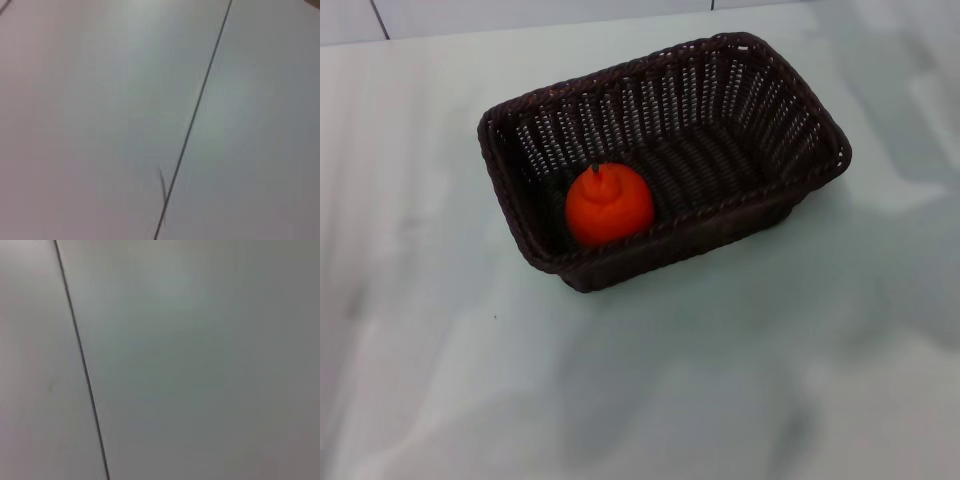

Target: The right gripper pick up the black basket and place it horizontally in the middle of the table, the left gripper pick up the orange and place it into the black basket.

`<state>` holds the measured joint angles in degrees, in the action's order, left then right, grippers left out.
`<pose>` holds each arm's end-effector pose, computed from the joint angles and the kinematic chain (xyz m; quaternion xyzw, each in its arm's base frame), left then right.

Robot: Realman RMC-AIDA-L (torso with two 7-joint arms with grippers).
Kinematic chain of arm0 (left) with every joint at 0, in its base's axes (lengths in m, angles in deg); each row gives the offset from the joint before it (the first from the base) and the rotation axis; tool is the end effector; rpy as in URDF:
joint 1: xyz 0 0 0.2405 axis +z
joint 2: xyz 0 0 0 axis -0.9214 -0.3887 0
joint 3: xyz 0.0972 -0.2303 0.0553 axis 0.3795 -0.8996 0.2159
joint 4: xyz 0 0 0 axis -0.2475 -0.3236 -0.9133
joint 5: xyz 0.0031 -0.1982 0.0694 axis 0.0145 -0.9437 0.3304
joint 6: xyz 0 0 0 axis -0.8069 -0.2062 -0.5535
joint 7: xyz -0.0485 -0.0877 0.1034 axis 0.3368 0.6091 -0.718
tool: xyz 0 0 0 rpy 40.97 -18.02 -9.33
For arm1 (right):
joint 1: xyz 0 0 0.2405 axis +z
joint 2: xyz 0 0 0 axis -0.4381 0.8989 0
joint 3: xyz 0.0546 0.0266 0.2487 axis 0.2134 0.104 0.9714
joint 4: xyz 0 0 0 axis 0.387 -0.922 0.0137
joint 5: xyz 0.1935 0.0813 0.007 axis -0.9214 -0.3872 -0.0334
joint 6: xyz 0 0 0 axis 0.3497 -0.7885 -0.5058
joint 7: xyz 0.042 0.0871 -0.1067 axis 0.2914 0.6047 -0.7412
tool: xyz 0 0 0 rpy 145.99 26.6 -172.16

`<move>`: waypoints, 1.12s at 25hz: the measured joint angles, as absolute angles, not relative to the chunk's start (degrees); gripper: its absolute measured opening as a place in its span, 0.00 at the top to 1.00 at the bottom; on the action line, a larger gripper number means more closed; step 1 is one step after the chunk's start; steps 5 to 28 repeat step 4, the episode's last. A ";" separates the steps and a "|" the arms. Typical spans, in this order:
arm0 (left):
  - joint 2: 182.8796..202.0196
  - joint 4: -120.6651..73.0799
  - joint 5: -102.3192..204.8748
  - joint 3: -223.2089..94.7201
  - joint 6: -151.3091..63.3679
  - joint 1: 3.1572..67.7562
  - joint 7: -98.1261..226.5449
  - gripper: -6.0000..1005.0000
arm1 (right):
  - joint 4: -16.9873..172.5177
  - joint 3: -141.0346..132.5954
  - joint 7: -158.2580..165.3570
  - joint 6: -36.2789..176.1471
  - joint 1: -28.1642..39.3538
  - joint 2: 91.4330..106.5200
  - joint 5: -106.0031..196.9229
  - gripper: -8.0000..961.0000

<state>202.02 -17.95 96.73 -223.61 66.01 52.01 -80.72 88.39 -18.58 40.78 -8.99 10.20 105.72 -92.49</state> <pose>-0.3197 0.2369 0.0213 -0.5823 -0.2166 -0.5460 0.5621 0.2848 0.4007 0.0733 -0.2344 -0.6192 -0.5784 0.4765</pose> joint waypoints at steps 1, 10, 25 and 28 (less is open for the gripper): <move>202.02 -18.49 96.68 -223.86 66.02 52.05 -81.32 0.11 | 87.57 -18.58 38.42 -8.95 10.60 105.73 -92.75 0.14; 202.06 -18.88 96.61 -223.98 66.22 52.10 -81.56 0.11 | 86.43 -18.57 35.36 -8.85 11.16 105.75 -92.83 0.14; 202.06 -18.88 96.61 -223.98 66.22 52.10 -81.56 0.11 | 86.43 -18.57 35.36 -8.85 11.16 105.75 -92.83 0.14; 202.06 -18.88 96.61 -223.98 66.22 52.10 -81.56 0.11 | 86.43 -18.57 35.36 -8.85 11.16 105.75 -92.83 0.14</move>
